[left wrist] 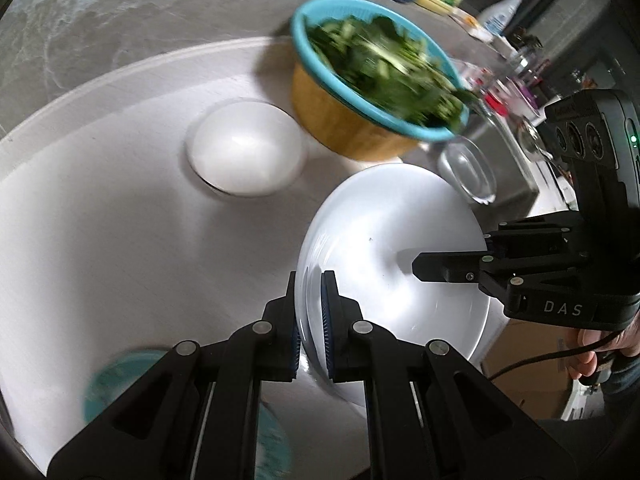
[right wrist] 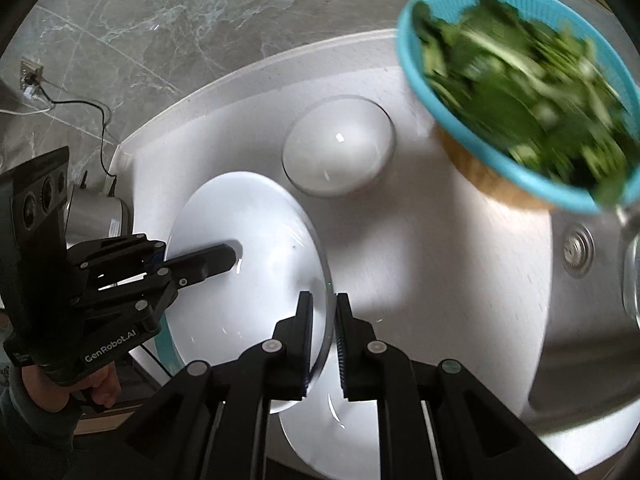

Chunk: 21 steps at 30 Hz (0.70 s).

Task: Organize plates and bowls
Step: 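Carry the small white bowl with both tools and lower it into the large white bowl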

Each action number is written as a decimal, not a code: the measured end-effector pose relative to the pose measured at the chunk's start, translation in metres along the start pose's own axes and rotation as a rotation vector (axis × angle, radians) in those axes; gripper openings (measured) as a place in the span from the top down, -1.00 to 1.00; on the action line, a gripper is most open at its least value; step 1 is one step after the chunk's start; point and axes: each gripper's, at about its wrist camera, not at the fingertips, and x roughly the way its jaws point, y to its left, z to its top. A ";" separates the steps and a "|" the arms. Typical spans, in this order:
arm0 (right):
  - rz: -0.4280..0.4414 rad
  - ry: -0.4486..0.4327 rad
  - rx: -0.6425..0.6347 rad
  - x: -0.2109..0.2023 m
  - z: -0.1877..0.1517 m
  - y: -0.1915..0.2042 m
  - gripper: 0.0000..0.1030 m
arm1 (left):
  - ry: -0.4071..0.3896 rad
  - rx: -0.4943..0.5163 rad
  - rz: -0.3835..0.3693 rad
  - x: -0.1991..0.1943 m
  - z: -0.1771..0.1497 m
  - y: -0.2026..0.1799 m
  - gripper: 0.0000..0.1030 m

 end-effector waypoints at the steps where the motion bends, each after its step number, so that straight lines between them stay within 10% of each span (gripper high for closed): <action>1: -0.001 0.002 0.003 -0.003 -0.010 -0.005 0.74 | 0.005 -0.003 -0.006 0.003 -0.007 -0.008 0.87; 21: -0.040 0.083 0.037 0.039 -0.093 -0.068 0.75 | 0.133 -0.069 0.004 0.098 -0.115 -0.065 0.87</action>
